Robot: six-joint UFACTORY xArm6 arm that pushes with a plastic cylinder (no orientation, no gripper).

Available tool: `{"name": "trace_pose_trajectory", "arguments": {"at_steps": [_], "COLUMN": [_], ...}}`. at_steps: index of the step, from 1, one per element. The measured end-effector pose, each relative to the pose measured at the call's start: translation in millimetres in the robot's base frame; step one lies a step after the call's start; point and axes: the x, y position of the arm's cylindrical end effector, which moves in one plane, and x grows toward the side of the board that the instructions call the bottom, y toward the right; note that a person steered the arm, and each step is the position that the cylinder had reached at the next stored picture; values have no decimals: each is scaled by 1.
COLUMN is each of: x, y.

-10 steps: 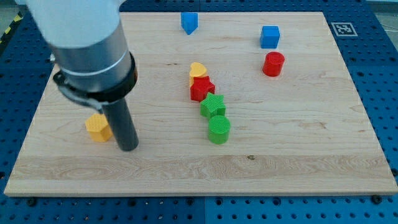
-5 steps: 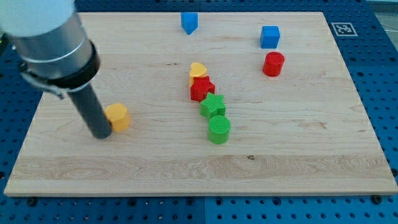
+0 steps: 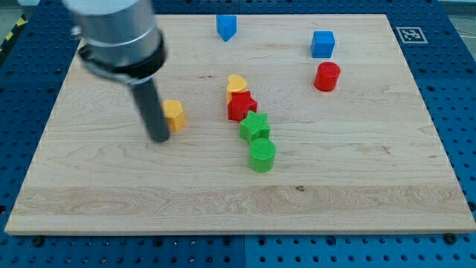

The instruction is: Place the yellow hexagon parallel to the yellow heart

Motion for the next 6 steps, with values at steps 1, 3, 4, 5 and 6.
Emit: {"name": "trace_pose_trajectory", "arguments": {"at_steps": [1, 3, 4, 5, 6], "x": [-16, -30, -30, -50, -53], "y": [10, -12, -12, -12, -12]}}
